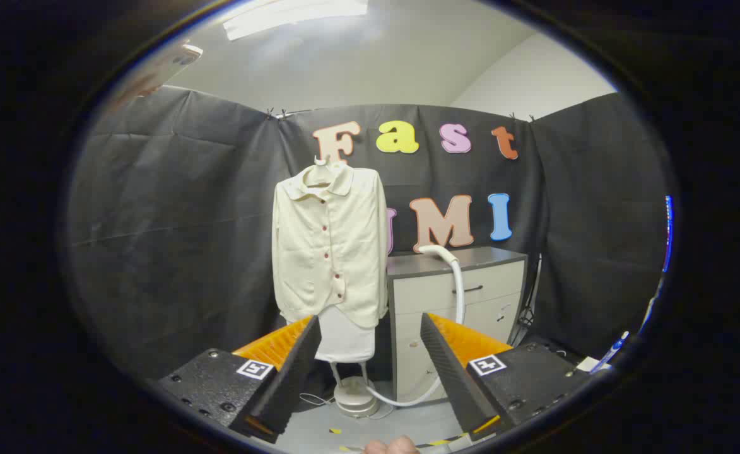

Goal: Iron the clothes twice with a garment steamer, once on the left side and once on the right side.

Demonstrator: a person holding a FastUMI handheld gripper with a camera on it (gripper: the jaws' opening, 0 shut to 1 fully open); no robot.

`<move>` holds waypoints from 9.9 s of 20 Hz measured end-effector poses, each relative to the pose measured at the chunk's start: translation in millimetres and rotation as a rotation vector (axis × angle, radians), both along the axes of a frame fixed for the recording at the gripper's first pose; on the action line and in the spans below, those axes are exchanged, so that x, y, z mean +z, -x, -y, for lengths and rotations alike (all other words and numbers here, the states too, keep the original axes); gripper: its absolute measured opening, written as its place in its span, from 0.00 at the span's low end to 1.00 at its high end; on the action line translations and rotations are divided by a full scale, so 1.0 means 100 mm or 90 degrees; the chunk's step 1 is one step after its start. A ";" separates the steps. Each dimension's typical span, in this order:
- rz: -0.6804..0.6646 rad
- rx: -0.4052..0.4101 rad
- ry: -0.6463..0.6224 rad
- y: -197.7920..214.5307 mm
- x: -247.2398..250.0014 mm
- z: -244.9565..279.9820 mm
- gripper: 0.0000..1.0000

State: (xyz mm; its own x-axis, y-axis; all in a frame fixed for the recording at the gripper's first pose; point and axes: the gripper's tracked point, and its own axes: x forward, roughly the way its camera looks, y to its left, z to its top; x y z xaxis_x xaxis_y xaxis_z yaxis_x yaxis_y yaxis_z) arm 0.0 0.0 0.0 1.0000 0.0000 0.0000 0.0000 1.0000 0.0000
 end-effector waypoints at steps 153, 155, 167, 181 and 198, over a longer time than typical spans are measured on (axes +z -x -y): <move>-0.300 0.082 -0.005 -4.68 -1.69 -2.53 0.33; -0.330 0.087 -0.010 -4.61 -1.87 -2.54 0.33; -0.502 0.117 0.000 -4.07 -2.89 -2.54 0.31; -0.536 0.114 -0.013 -3.09 -2.83 -2.31 0.31; -0.298 0.032 -0.021 -3.11 -0.56 -1.29 0.31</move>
